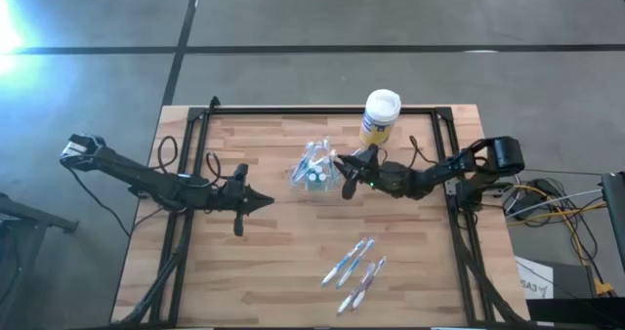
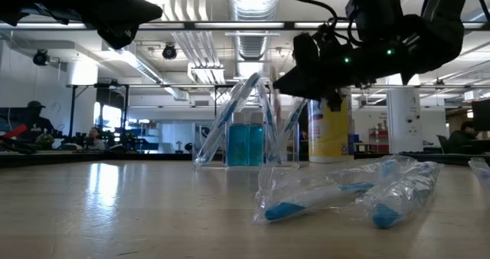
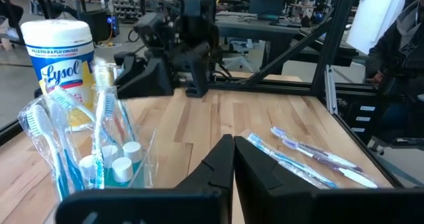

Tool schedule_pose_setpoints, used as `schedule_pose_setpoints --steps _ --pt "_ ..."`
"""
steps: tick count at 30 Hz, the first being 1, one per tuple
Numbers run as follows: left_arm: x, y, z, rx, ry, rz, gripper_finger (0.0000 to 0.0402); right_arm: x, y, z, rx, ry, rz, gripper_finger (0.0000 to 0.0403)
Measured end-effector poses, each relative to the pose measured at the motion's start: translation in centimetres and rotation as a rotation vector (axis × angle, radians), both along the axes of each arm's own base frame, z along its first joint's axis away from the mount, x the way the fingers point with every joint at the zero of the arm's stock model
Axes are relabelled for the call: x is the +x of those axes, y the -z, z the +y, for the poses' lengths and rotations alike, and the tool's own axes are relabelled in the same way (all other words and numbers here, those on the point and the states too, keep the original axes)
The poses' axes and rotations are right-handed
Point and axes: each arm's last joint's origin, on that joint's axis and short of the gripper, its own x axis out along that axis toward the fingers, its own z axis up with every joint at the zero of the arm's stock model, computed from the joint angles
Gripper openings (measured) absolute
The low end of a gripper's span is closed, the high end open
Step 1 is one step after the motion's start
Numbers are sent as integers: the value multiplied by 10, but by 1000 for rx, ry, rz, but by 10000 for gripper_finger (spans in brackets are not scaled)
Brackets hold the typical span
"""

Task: Pick & Place toothbrushing station
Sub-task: Put the orange toothbrush into the transparent organizer, then put the blue toothbrush into the transparent organizer

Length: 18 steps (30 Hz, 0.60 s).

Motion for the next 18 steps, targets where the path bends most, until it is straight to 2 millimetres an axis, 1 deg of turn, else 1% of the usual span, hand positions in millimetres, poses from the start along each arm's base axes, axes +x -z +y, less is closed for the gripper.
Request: schedule_pose_setpoints --steps 6,10,14,18 --pt "0 0 0 0 0 0 9 -6 -18 0 -9 -1 -45 176" --pt "0 0 0 -1 1 1 12 -13 -35 5 -31 -38 -59 198" --pt "0 0 0 -2 1 3 21 -23 -63 23 -95 -224 -138 196" --pt "0 0 0 -18 -1 2 27 -41 -95 47 -174 -409 -252 178"
